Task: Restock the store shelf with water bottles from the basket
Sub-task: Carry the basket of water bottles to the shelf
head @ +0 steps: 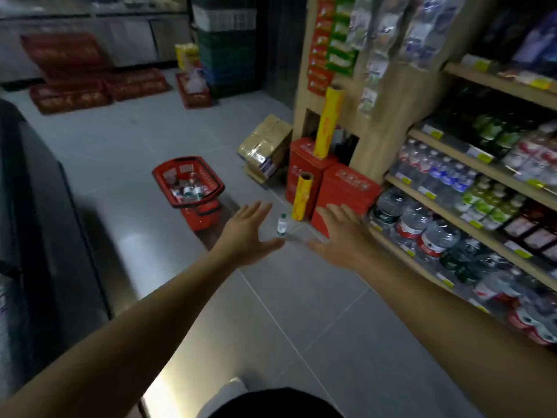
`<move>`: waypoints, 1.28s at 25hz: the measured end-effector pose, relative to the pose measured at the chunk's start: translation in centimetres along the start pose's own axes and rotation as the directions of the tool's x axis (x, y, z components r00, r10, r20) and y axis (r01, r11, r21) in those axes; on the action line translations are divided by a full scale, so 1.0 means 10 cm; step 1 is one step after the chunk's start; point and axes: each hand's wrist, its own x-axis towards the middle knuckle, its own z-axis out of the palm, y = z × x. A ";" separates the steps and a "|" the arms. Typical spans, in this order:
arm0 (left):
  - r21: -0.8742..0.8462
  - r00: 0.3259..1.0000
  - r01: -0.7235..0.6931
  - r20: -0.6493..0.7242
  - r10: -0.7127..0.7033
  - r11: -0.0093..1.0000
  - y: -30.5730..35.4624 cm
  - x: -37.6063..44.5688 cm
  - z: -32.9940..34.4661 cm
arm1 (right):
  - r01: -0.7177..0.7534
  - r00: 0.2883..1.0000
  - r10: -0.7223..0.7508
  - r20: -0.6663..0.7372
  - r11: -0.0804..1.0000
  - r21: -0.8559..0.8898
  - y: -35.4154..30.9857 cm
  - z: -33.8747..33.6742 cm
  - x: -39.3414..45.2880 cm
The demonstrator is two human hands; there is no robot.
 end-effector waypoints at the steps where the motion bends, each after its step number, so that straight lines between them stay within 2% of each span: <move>1: -0.011 0.998 0.060 -0.006 -0.060 0.998 -0.18 0.00 -0.04 | 0.049 0.999 -0.049 0.000 0.999 -0.005 -0.13 0.10 0.17; 4: -0.046 0.975 0.222 0.002 -0.222 0.974 -0.69 0.02 -0.16 | 0.102 0.993 -0.103 0.059 0.995 0.023 -0.43 0.33 0.63; 8: -0.024 0.936 0.351 -0.013 -0.352 0.936 -1.27 0.16 -0.36 | 0.188 0.974 -0.188 0.123 0.982 0.015 -0.83 0.61 1.38; 16: -0.040 0.789 0.612 -0.043 -0.613 0.790 -2.22 1.05 -0.42 | 0.303 0.921 -0.311 0.233 0.950 0.073 -1.12 1.05 3.07; 26: -0.109 0.585 0.803 -0.043 -0.810 0.586 -2.81 2.59 -0.45 | 0.361 0.840 -0.404 0.363 0.914 0.183 -1.07 1.12 5.30; 32: -0.140 0.512 0.849 -0.020 -0.859 0.509 -3.53 3.27 -0.57 | 0.413 0.795 -0.464 0.391 0.886 0.210 -1.49 1.30 6.39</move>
